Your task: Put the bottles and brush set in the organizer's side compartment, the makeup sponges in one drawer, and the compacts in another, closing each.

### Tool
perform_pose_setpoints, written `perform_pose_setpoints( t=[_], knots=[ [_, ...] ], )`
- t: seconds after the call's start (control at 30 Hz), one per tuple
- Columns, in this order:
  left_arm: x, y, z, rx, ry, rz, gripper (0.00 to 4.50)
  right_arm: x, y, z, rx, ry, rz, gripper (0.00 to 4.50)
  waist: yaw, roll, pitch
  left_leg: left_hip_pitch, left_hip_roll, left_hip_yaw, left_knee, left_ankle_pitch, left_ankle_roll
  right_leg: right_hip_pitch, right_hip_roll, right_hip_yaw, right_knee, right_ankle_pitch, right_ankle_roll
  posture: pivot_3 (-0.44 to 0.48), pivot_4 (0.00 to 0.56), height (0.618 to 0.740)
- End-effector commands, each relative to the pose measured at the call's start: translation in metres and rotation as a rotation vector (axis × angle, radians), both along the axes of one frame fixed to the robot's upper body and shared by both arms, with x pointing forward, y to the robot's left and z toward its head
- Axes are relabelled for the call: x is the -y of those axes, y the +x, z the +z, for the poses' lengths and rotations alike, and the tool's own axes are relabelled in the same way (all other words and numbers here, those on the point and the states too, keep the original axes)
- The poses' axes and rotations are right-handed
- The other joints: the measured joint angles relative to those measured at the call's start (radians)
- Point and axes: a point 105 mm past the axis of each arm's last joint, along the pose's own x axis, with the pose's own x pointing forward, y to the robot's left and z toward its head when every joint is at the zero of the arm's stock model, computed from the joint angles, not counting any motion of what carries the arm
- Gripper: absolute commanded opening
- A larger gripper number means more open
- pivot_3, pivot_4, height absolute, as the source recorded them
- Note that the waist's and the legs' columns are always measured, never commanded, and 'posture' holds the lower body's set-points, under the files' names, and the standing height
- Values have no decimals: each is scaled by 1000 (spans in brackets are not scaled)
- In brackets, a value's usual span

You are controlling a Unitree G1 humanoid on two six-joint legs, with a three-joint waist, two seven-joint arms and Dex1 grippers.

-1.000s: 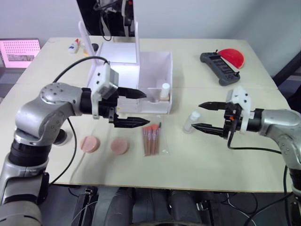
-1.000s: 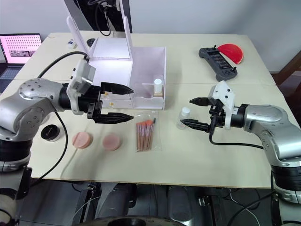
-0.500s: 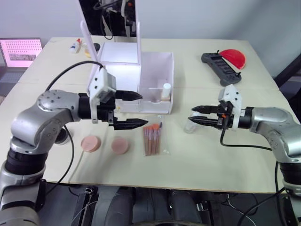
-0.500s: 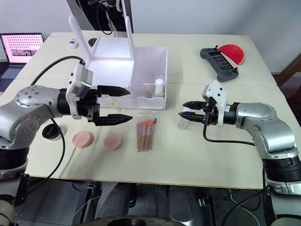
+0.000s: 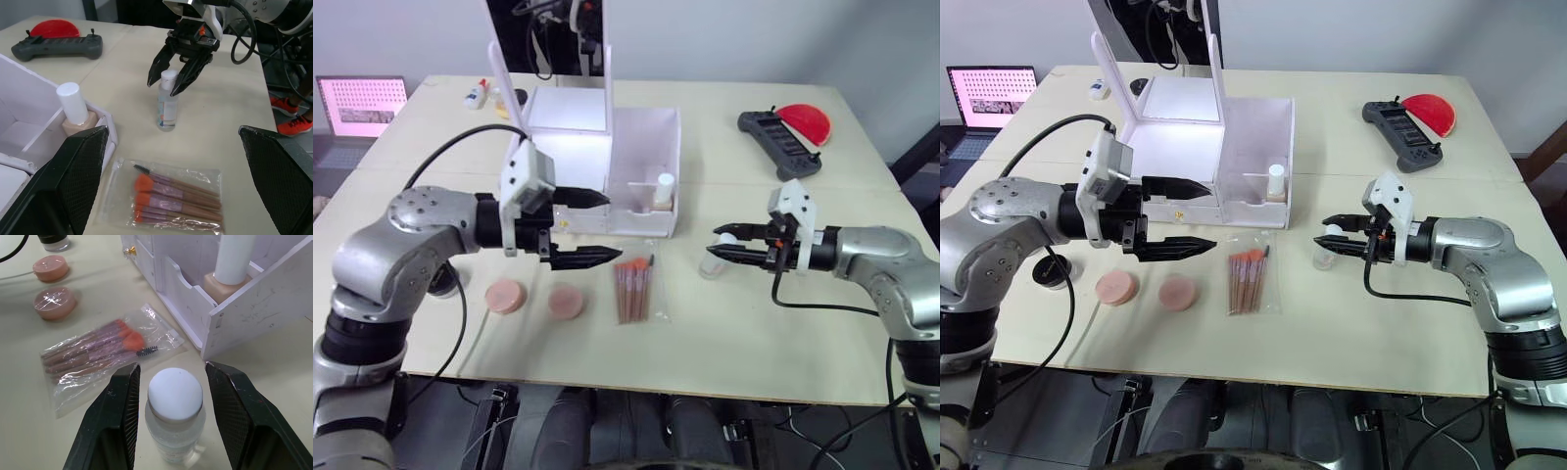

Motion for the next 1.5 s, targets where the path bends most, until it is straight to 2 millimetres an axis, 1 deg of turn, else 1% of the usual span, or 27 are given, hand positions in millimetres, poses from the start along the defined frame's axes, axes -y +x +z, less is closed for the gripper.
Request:
perform_pose_setpoints(
  t=[0.03,0.07,0.2,0.3,0.37,0.43,0.5,0.6,0.7,0.77,0.8,0.9,1.03,1.17,1.3,1.5],
  knots=[
    [-3,-1,13,59,-8,6,4500,4,3,6,41,-26,4,694,-1,0,0,0,0,0,0,0,0,0,0,0,0,0,0,0,150,740],
    [-4,-1,13,60,-8,9,4500,3,3,8,46,-23,11,701,-1,0,0,0,0,0,0,0,0,0,0,0,0,0,0,0,150,740],
    [-12,1,15,64,-10,48,4500,-2,6,28,90,5,45,701,-3,0,0,0,0,0,0,0,0,0,0,0,0,0,0,0,150,740],
    [-33,6,19,67,-26,146,4500,-17,4,60,122,42,137,701,-13,1,1,0,0,0,-1,0,0,-1,0,0,0,0,0,0,150,740],
    [-43,7,20,72,-34,193,4500,-24,3,72,129,54,182,701,-11,1,1,0,0,0,-1,0,0,-1,0,0,1,0,0,0,150,740],
    [-66,6,20,86,-47,302,4500,-45,1,96,143,82,296,701,-18,1,1,0,1,0,-2,0,0,-2,1,0,0,0,0,0,150,740],
    [-83,4,20,104,-57,386,4500,-62,-1,114,152,97,390,701,-32,1,1,0,1,0,-2,0,0,-2,1,0,0,0,0,0,150,740],
    [-94,-4,17,110,-78,455,4500,-82,7,128,193,95,453,701,-30,0,1,0,1,0,-3,0,0,-2,1,0,0,0,0,0,150,740],
    [-100,-12,13,113,-88,515,4500,-103,21,134,237,77,487,701,-29,0,0,0,1,0,-2,0,0,-2,1,0,0,0,0,0,150,740],
    [-103,-18,9,111,-99,552,4500,-119,31,135,254,65,512,701,-30,0,0,0,1,1,-2,0,0,-2,1,1,0,1,-1,0,150,740],
    [-104,-22,6,110,-101,573,4500,-126,37,132,260,48,516,701,-31,0,0,0,1,1,-2,0,0,-2,1,1,0,1,-1,0,150,740],
    [-104,-32,1,109,-102,613,4500,-137,53,122,272,2,517,701,-28,0,0,0,1,1,-2,0,0,-3,1,1,0,3,1,0,150,740],
    [-105,-41,0,114,-108,656,4500,-141,70,112,273,-57,491,701,-29,0,0,0,1,1,-2,0,-1,-3,1,1,0,3,1,0,150,740],
    [-107,-47,-2,114,-104,687,4500,-145,78,103,258,-81,486,701,-32,0,0,0,1,2,-3,0,-1,-4,1,1,0,2,0,0,150,740],
    [-109,-48,0,122,-102,707,4500,-151,88,95,256,-90,459,701,-37,0,0,1,1,2,-3,0,-1,-4,1,1,1,2,-1,0,150,740],
    [-106,-46,-2,117,-92,698,4500,-155,101,73,238,-165,412,701,-39,0,0,1,1,3,-3,0,-1,-4,2,2,1,2,-1,0,150,740]
  ],
)
